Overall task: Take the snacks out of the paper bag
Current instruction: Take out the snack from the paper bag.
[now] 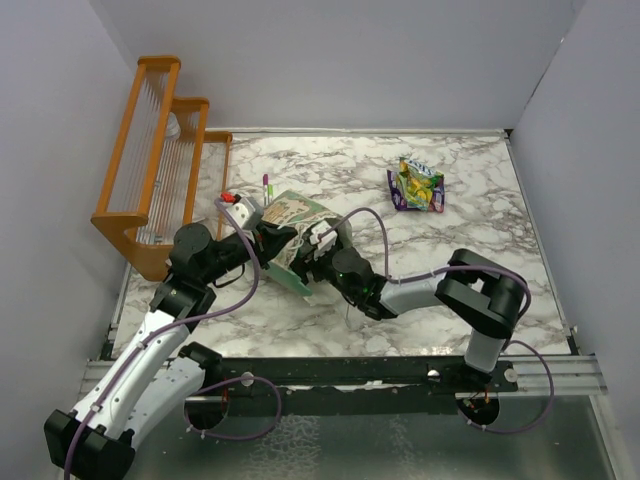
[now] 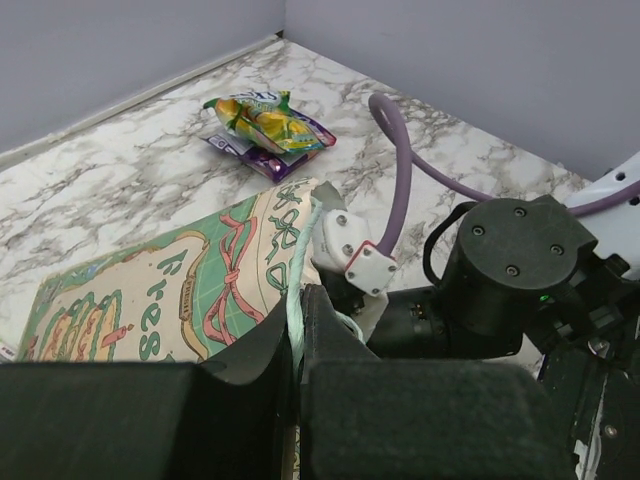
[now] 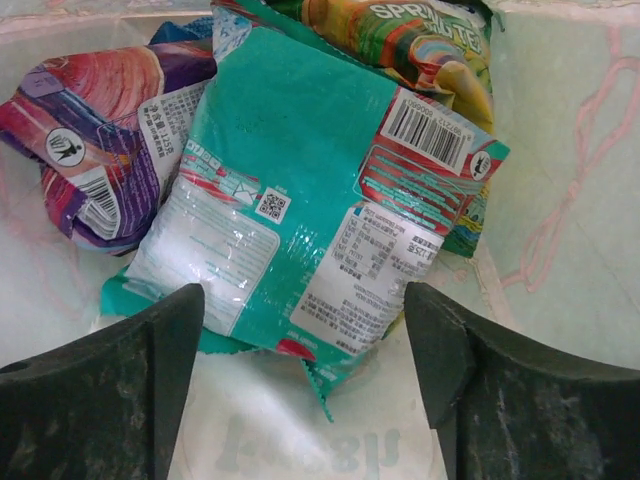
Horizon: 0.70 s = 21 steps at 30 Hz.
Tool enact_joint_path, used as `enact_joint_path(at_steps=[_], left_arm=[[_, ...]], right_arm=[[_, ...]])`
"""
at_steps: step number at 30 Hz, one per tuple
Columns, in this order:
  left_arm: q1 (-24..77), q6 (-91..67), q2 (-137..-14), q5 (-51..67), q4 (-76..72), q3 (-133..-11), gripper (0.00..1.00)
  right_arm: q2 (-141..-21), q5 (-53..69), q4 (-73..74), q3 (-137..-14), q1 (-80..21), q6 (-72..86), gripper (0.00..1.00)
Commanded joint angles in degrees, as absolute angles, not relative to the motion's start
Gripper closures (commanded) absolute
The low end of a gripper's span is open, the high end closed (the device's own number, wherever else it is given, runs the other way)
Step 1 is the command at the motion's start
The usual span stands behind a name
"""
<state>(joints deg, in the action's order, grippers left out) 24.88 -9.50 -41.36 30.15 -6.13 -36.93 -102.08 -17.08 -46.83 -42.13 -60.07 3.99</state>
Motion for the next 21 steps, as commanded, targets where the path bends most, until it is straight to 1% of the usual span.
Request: enact_joint_path(at_steps=[1,3,4,8,11,13,21], left_arm=[[24.97,-10.2,-41.58,33.17,-9.04,-36.47,1.0],[25.0,-10.32,-41.5,33.14,-9.19,-36.29,1.0],[24.97,-10.49,-41.63,33.18,-9.16,-36.23,1.0],[24.96,-10.72,-41.74,33.51,-9.5,-36.19,1.0],[24.96,-10.7,-41.69,33.45,-9.55,-36.3,1.0],[24.96,-10.67,-41.56,33.19,-9.48,-36.15,1.0],[24.96,-10.63,-41.06,32.93,-9.34,-36.08,1.0]], right_arm=[[-106.21,-19.45,-50.87,-45.07,-60.5,3.78,0.13],[-108.09,-20.79,-50.33,-46.49,-60.51,4.03,0.09],[-108.86,-21.19,-49.75,-47.12,-60.43,4.41,0.08],[-111.61,-21.92,-49.27,-48.5,-60.46,6.77,0.09],[-113.72,-23.62,-48.67,-49.75,-60.47,7.2,0.12],[-114.36,-25.01,-46.73,-50.8,-60.45,8.36,0.17],[-113.31,-26.25,-48.36,-49.59,-60.38,8.32,0.52]])
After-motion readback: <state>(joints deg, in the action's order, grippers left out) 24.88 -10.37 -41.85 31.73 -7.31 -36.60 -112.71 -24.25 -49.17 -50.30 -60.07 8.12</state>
